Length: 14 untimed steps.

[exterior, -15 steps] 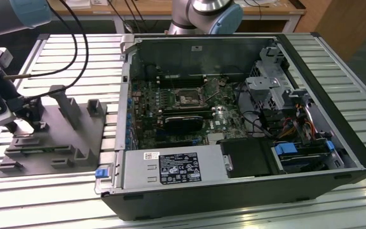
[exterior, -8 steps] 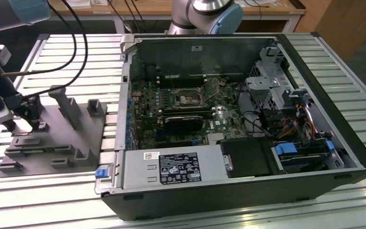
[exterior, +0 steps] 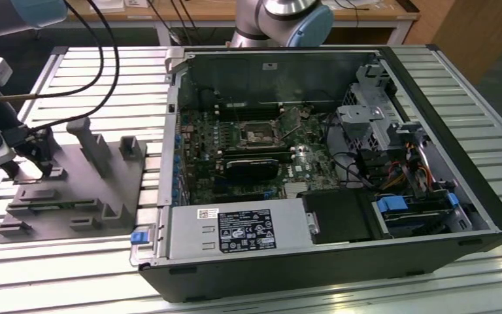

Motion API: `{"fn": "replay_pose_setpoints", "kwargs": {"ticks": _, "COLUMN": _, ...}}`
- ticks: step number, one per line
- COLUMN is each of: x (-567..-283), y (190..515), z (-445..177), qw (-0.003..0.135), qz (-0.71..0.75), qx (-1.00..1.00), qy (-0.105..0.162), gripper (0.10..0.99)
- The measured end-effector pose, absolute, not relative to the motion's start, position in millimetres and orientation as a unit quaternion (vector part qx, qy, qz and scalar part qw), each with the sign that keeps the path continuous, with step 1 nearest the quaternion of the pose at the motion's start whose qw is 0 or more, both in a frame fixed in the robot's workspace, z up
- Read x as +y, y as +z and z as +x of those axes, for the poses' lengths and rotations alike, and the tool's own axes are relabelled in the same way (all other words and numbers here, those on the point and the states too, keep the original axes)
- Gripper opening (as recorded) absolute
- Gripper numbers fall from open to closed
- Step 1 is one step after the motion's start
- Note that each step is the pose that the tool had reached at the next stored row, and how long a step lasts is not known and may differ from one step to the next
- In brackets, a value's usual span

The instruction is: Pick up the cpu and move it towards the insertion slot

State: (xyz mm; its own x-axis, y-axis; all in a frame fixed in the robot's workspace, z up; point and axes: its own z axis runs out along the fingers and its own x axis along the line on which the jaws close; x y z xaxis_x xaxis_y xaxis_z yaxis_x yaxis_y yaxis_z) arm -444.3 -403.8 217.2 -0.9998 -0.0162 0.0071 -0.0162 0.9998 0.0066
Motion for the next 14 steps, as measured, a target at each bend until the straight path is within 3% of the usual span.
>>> {"fn": "replay_pose_setpoints", "kwargs": {"ticks": 14, "x": -404, "y": 233, "z": -444, "qw": 0.004, "qz": 0.008, "qx": -1.0, "qy": -0.003, "gripper": 0.545}}
